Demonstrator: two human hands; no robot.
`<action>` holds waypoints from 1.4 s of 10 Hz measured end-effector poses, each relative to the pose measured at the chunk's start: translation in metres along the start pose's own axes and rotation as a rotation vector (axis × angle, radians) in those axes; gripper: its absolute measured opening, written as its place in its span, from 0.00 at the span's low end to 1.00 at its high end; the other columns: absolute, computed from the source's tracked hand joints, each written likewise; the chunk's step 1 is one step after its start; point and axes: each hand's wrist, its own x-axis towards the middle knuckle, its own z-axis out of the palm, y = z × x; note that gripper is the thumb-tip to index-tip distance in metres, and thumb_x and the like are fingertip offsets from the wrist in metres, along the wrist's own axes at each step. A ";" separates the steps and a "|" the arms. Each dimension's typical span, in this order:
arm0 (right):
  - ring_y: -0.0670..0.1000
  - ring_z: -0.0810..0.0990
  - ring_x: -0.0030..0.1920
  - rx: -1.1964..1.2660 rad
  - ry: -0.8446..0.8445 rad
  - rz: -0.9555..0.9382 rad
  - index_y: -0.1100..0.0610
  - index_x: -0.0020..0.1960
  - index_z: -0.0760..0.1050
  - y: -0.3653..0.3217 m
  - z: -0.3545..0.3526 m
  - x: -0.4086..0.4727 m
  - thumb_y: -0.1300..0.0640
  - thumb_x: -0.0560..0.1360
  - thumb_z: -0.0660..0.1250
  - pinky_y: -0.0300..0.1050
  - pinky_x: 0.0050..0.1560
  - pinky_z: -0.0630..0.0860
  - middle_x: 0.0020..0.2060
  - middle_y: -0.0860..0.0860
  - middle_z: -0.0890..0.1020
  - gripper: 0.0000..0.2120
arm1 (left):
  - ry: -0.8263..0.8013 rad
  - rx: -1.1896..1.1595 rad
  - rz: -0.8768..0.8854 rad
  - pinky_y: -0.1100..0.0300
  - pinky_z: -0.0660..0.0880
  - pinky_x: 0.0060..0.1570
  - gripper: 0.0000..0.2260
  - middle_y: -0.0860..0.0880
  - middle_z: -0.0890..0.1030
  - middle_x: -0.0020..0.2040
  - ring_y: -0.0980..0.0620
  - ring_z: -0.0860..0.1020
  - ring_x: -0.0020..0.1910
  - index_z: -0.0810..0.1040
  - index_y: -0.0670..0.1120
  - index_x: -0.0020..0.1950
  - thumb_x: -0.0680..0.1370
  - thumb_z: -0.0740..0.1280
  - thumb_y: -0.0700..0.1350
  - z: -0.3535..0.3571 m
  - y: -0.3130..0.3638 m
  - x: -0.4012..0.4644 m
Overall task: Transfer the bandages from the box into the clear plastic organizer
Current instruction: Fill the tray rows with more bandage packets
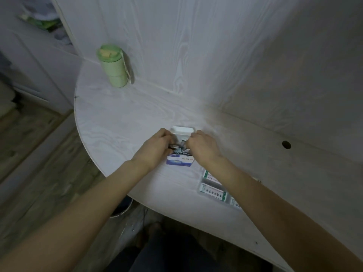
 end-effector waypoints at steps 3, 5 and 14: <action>0.59 0.77 0.52 0.174 -0.017 -0.009 0.58 0.59 0.73 0.018 -0.008 -0.008 0.61 0.80 0.57 0.44 0.43 0.65 0.54 0.58 0.78 0.11 | 0.022 -0.029 -0.095 0.59 0.67 0.55 0.11 0.43 0.72 0.63 0.45 0.73 0.59 0.76 0.40 0.60 0.78 0.64 0.38 0.002 0.011 -0.001; 0.59 0.78 0.47 0.335 0.064 -0.060 0.53 0.58 0.74 0.030 -0.029 -0.011 0.58 0.79 0.60 0.45 0.39 0.69 0.46 0.57 0.79 0.09 | 0.051 -0.042 -0.158 0.64 0.65 0.52 0.14 0.44 0.75 0.61 0.46 0.73 0.59 0.77 0.43 0.62 0.76 0.65 0.36 0.004 0.022 0.002; 0.49 0.81 0.39 1.722 0.255 0.127 0.57 0.44 0.81 0.087 -0.017 -0.024 0.72 0.72 0.67 0.45 0.49 0.79 0.36 0.51 0.84 0.11 | -0.096 -0.439 -0.023 0.76 0.65 0.39 0.13 0.55 0.81 0.38 0.67 0.76 0.36 0.77 0.50 0.42 0.83 0.56 0.44 0.007 0.078 0.047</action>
